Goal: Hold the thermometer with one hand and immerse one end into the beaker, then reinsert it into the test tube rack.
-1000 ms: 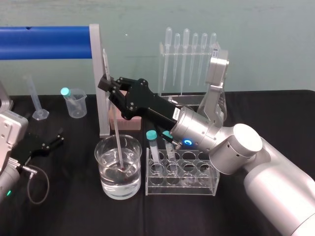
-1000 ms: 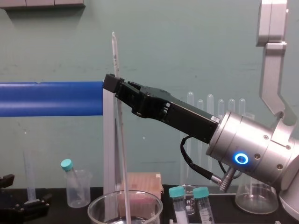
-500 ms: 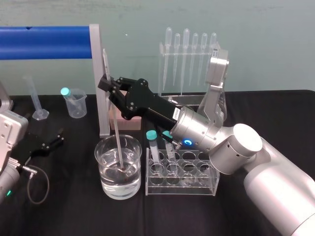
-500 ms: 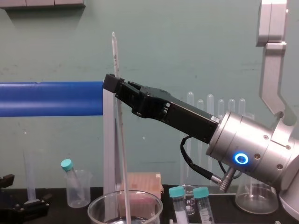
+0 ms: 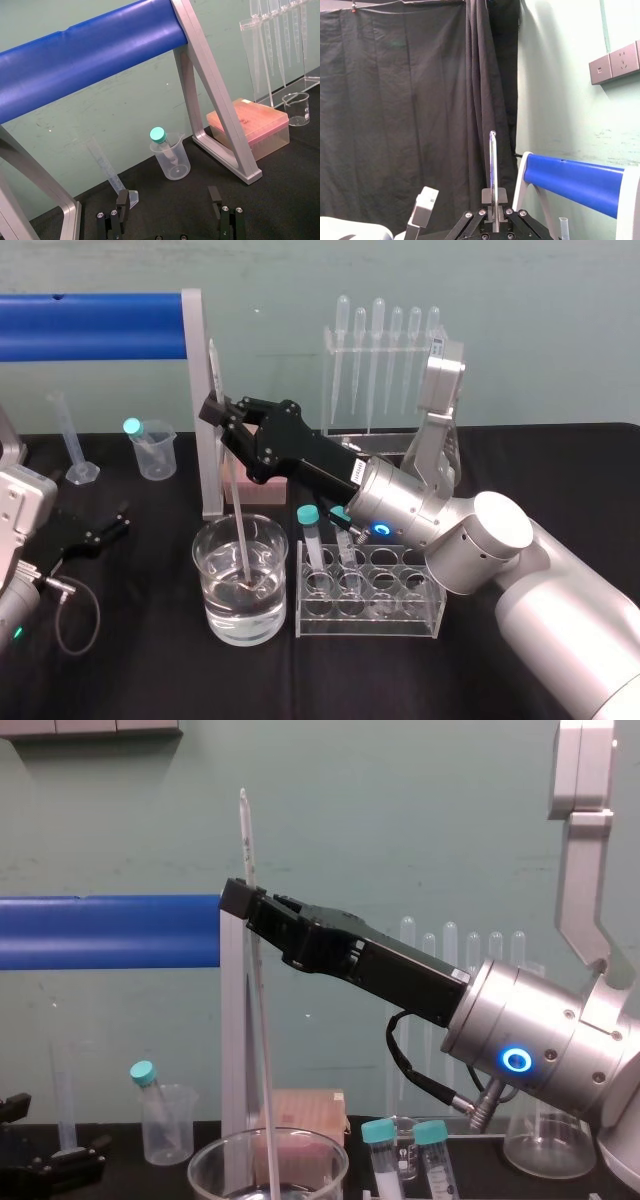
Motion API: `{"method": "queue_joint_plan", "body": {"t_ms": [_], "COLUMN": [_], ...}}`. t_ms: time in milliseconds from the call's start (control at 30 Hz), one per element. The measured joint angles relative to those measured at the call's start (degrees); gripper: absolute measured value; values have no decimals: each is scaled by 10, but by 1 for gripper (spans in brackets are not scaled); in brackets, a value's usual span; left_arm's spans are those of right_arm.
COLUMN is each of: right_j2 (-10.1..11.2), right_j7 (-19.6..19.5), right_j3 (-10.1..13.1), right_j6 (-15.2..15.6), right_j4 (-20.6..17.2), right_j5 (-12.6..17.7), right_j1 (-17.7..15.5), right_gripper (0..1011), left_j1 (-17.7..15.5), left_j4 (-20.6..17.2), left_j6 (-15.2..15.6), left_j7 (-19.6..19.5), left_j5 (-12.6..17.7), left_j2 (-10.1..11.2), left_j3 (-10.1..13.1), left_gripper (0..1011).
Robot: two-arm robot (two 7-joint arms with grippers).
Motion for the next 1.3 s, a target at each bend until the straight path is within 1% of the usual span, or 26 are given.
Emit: {"method": "queue_joint_plan", "body": {"t_ms": [1300], "right_j2": [0], "right_j7": [0], "right_j3": [0], "right_j6": [0], "right_j4": [0], "right_j5": [0], "right_j1": [0], "right_gripper": [56], "left_j1": [0], "left_j4": [0], "left_j6": [0], "left_j7": [0], "left_j5": [0], "left_j2": [0], "left_j3": [0], "left_gripper": [1008]}}
